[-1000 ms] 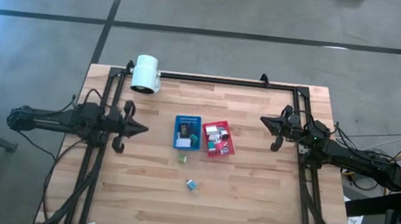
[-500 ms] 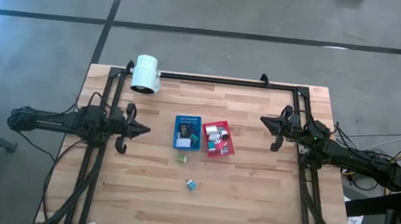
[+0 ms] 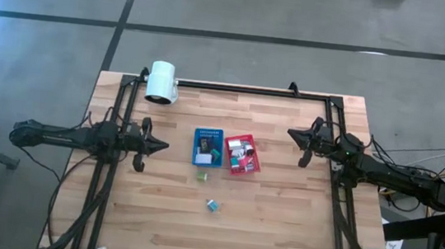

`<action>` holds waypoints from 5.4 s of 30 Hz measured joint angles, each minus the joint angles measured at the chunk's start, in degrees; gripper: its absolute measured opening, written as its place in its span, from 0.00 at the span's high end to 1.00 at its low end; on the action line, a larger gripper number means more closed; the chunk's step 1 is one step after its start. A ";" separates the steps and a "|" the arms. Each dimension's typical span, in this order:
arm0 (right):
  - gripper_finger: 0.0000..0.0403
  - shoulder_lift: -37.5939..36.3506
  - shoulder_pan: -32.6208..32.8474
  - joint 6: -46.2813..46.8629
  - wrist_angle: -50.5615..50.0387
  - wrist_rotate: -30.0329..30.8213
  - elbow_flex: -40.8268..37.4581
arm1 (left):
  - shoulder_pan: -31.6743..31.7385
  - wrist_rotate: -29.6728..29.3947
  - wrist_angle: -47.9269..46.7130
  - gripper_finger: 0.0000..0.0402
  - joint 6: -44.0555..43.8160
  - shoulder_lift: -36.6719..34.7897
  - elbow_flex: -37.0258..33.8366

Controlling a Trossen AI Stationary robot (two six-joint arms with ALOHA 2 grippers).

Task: Pick & Place Office items
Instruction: Put the blue charger adapter into the red bin

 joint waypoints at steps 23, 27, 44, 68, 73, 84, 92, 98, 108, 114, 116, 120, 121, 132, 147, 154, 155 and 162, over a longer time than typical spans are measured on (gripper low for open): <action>0.98 19.08 31.58 -13.13 1.88 14.72 18.49 | 0.00 -3.75 -1.25 0.98 0.24 0.00 0.00; 0.98 29.83 36.60 -17.04 -5.00 19.07 25.89 | 0.00 -3.73 -2.35 0.98 0.19 0.00 0.00; 0.90 69.69 36.25 -30.88 -33.51 -8.10 65.91 | 0.00 -3.74 -2.59 0.98 0.92 0.02 -0.02; 0.35 98.32 33.36 -44.53 -53.70 -19.69 90.22 | 0.00 -3.71 -4.96 0.98 1.11 0.26 -0.02; 0.35 99.41 33.80 -45.63 -53.44 -17.34 90.02 | 0.00 -3.72 -4.98 0.98 1.11 0.39 -0.02; 0.37 100.13 33.75 -44.66 -52.59 -16.63 89.11 | 0.00 -4.78 -4.71 0.98 1.11 0.46 -0.02; 0.37 100.26 33.57 -42.73 -50.42 -17.82 87.56 | 0.00 -5.07 -4.50 0.98 1.11 0.46 -0.02; 0.37 101.01 33.18 -42.01 -48.87 -18.14 87.12 | 0.00 -5.41 -4.33 0.98 1.11 0.46 -0.02; 0.41 102.00 32.57 -40.97 -48.62 -18.64 86.89 | 0.00 -5.39 -4.35 0.98 1.14 0.46 -0.02; 0.48 101.96 32.30 -40.96 -48.74 -19.72 86.66 | 0.00 -5.41 -4.42 0.98 1.16 0.46 -0.02; 0.51 101.94 32.35 -40.96 -48.81 -19.74 86.66 | 0.00 -5.41 -4.50 0.98 1.16 0.46 -0.02; 0.57 101.88 32.35 -40.18 -48.89 -19.77 86.66 | 0.00 -5.41 -4.55 0.98 1.16 0.46 -0.02; 0.58 101.87 32.35 -39.98 -48.96 -19.85 86.66 | 0.00 -5.41 -4.57 0.98 1.16 0.46 -0.02; 0.63 101.43 32.37 -40.16 -49.82 -19.69 86.62 | 0.00 -5.41 -4.63 0.98 1.16 0.46 -0.02; 0.63 89.31 29.57 -37.12 -57.34 -14.08 84.39 | 0.00 -5.35 -4.94 0.98 1.14 0.77 -0.02; 0.64 75.95 25.22 -33.17 -56.12 -7.41 73.94 | -0.02 -5.15 -5.11 0.98 1.07 1.58 -0.02; 0.64 73.66 24.31 -32.58 -54.13 -7.48 71.60 | -0.02 -5.15 -5.11 0.98 1.06 1.64 -0.02; 0.64 60.24 17.15 -27.44 -30.46 -10.40 50.38 | -0.02 -5.16 -5.09 0.98 0.90 1.75 -0.02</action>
